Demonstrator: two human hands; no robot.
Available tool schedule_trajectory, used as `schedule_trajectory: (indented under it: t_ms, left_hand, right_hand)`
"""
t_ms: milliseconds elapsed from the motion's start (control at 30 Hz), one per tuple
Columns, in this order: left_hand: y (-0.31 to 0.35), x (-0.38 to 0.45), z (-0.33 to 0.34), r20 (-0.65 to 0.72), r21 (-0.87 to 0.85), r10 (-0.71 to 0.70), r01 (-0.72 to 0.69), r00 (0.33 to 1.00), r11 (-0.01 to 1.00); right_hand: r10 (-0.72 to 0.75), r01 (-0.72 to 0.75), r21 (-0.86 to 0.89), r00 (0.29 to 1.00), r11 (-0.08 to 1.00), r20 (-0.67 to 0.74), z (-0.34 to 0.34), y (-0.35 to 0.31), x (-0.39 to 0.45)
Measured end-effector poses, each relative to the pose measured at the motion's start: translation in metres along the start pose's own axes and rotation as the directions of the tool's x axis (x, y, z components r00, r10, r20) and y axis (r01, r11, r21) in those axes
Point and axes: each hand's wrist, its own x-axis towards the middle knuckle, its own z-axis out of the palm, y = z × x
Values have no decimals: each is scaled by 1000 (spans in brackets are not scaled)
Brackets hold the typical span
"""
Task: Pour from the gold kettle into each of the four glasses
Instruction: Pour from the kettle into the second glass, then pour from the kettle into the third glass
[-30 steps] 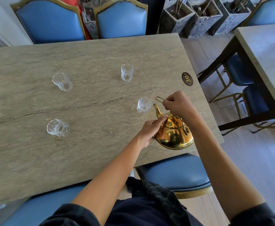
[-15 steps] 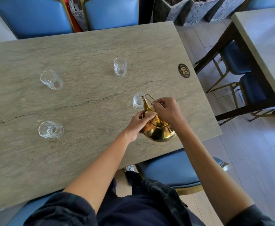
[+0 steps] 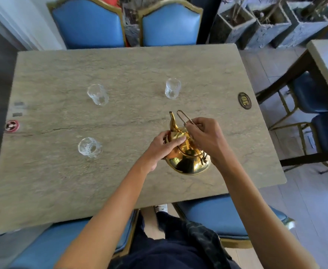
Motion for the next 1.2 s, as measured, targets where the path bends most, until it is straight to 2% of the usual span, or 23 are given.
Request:
schedule_trajectory:
  t_ms: [267,533,833,1033,1200]
  left_hand:
    - [10,-44,-82,-153,-37,76,-83,985,996]
    - [19,-66,-170,-225,-39,110,-122,968,992]
    - [30,-36,-242,-234,-104,128,-156,964,982]
    - [33,5,-256,-265,-149,123,-167,956,975]
    - [35,29,-264,-243,-220,90,-146,966,965]
  right_hand:
    - [-83,84,-7,992,996,93,65,-60,2]
    - [-183,193,-41,968,980,170,136,-118,9]
    - [-160,174,-83,976,981,150,198,-151,53]
    - [-163,175,-142,982,974,92,215,-162,88]
    - [-177,199,-176,975,964,130,225,-159,119]
